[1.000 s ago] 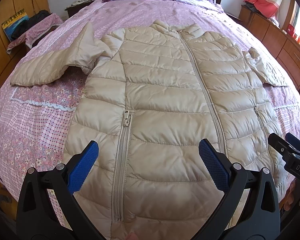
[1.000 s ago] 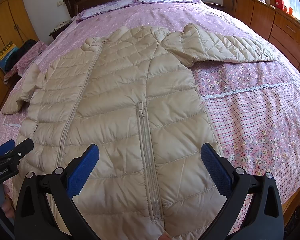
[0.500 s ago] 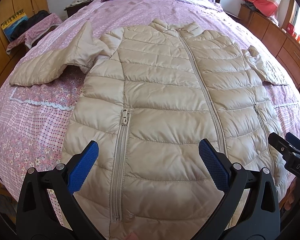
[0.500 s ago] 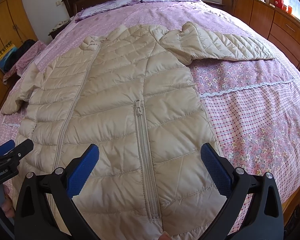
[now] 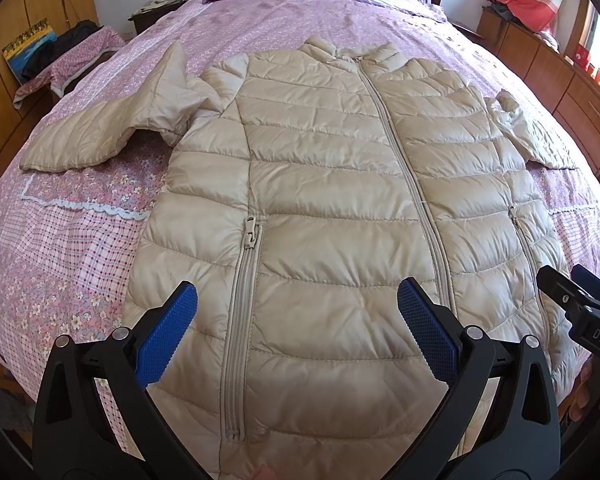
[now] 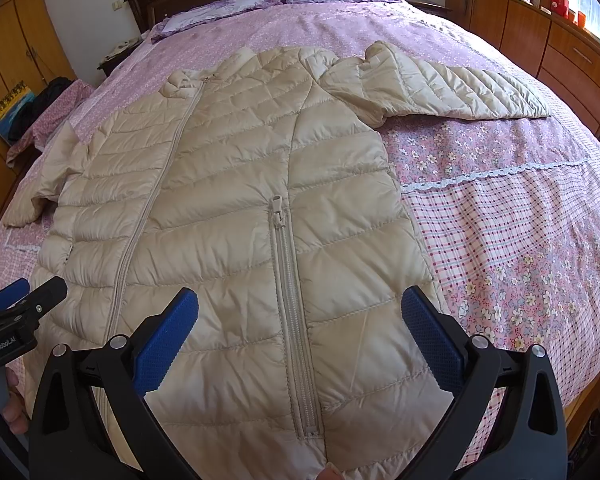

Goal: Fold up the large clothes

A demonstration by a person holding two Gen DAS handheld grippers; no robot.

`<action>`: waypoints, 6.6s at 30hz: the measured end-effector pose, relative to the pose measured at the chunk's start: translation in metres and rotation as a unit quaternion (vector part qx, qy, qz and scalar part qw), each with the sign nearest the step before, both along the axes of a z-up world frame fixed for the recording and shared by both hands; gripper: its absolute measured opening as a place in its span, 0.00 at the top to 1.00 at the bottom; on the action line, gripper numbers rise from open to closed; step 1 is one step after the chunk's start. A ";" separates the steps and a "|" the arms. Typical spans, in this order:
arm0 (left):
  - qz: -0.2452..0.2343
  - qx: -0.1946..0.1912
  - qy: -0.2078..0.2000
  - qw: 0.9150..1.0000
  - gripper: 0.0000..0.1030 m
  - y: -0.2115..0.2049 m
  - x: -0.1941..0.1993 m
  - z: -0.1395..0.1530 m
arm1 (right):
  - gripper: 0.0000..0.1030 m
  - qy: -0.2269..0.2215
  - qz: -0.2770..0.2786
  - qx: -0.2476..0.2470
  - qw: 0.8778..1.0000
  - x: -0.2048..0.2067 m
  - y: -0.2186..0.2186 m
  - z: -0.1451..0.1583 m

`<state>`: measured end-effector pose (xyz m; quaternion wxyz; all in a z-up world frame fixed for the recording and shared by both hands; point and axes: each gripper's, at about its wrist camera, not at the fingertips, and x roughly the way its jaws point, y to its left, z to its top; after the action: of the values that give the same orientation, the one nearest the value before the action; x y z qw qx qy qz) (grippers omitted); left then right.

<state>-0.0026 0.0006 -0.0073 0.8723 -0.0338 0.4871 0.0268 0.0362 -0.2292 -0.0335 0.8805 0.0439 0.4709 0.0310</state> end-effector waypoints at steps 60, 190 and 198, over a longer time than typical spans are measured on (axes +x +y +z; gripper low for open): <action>-0.014 0.018 0.058 0.998 0.03 -0.047 0.044 -0.034 | 0.05 -0.020 -0.217 0.036 0.975 0.204 -0.297 -0.007; -0.222 0.157 -0.088 0.958 0.19 -0.176 0.178 0.018 | 0.20 -0.018 -0.083 0.100 0.991 0.047 -0.109 -0.010; -0.231 0.092 -0.092 0.964 0.89 -0.167 0.184 0.030 | 0.20 -0.015 -0.085 0.105 0.991 0.040 -0.116 -0.015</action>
<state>0.1812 -0.1669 0.0228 0.8952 0.1580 0.3947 -0.1339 0.0763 -0.3452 -0.0480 0.8777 0.1752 0.4460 0.0054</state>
